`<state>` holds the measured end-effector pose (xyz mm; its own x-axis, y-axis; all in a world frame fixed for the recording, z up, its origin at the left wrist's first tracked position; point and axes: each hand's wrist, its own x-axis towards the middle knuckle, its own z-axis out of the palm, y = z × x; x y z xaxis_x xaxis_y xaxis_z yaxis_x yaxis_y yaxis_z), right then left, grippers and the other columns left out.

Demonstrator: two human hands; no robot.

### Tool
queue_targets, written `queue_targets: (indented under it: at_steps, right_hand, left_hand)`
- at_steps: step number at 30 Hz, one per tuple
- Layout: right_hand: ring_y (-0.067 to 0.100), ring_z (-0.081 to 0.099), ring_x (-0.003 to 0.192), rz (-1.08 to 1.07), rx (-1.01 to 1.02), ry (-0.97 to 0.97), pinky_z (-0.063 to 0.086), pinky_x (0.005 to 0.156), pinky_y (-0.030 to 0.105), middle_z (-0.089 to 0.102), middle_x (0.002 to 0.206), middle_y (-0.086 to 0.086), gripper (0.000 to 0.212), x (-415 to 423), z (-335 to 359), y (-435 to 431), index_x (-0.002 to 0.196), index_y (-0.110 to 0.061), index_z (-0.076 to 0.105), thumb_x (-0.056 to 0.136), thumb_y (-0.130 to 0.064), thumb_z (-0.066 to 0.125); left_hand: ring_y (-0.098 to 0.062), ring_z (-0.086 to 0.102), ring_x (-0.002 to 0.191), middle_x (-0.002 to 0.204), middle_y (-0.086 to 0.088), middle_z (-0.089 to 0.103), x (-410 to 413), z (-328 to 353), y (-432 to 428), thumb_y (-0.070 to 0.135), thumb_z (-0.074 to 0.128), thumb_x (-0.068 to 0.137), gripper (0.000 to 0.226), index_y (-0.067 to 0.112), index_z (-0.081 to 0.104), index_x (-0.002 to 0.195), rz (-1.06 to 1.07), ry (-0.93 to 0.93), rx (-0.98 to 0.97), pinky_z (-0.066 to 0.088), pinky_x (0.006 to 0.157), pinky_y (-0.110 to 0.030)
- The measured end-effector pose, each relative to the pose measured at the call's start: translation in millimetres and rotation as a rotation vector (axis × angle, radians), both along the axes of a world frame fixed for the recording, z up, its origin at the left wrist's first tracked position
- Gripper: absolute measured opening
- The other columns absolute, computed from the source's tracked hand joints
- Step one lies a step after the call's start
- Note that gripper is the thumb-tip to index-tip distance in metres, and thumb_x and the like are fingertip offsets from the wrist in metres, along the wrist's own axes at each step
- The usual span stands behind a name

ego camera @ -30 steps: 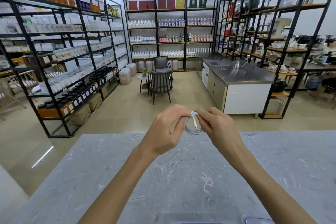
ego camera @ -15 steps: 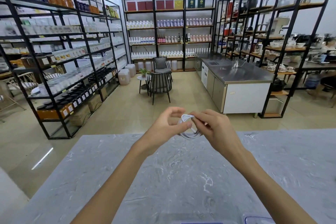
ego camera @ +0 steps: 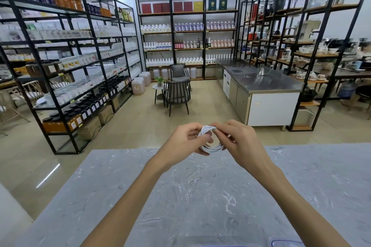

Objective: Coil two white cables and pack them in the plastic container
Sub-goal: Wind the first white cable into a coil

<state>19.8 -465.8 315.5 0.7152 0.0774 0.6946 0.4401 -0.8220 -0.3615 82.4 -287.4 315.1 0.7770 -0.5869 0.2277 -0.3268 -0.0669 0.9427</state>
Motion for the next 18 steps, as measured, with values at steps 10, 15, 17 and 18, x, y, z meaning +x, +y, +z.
queue_targets:
  at_steps: [10,15,17,18]
  right_hand:
    - [0.015,0.060,0.071,-0.036,-0.001,-0.009,0.048,0.065,0.030,0.064,0.087,-0.003,0.021,0,8,-7,0.109,-0.020,0.071,0.099,-0.019,0.052]
    - [0.009,0.057,0.078,-0.042,0.034,-0.050,0.044,0.069,0.009,0.064,0.093,-0.002,0.021,7,8,-8,0.109,-0.015,0.070,0.097,-0.008,0.053]
    - [0.009,0.055,0.078,-0.093,0.077,-0.063,0.044,0.068,0.008,0.063,0.094,0.001,0.022,11,11,-10,0.108,-0.012,0.070,0.096,-0.004,0.053]
    - [0.014,0.057,0.077,-0.142,0.096,-0.063,0.046,0.068,0.011,0.065,0.095,0.006,0.023,12,12,-13,0.108,-0.010,0.070,0.096,-0.003,0.052]
  left_hand:
    - [-0.018,0.070,0.059,0.094,-0.011,0.077,4,19,14,-0.002,0.067,0.088,0.028,0.011,0.073,0.112,-0.103,0.071,0.054,0.058,0.057,-0.026]
    - [-0.013,0.058,0.046,0.080,-0.017,0.076,-1,19,7,0.001,0.074,0.082,0.019,0.016,0.078,0.092,0.061,-0.036,0.023,0.051,0.050,-0.026]
    - [-0.014,0.057,0.046,0.072,-0.004,0.076,-2,18,6,0.005,0.077,0.080,0.018,0.023,0.078,0.082,0.156,-0.086,0.032,0.047,0.050,-0.028]
    - [-0.014,0.057,0.046,0.071,0.000,0.075,-2,17,8,0.008,0.079,0.079,0.017,0.024,0.078,0.079,0.201,-0.103,0.047,0.046,0.050,-0.028]
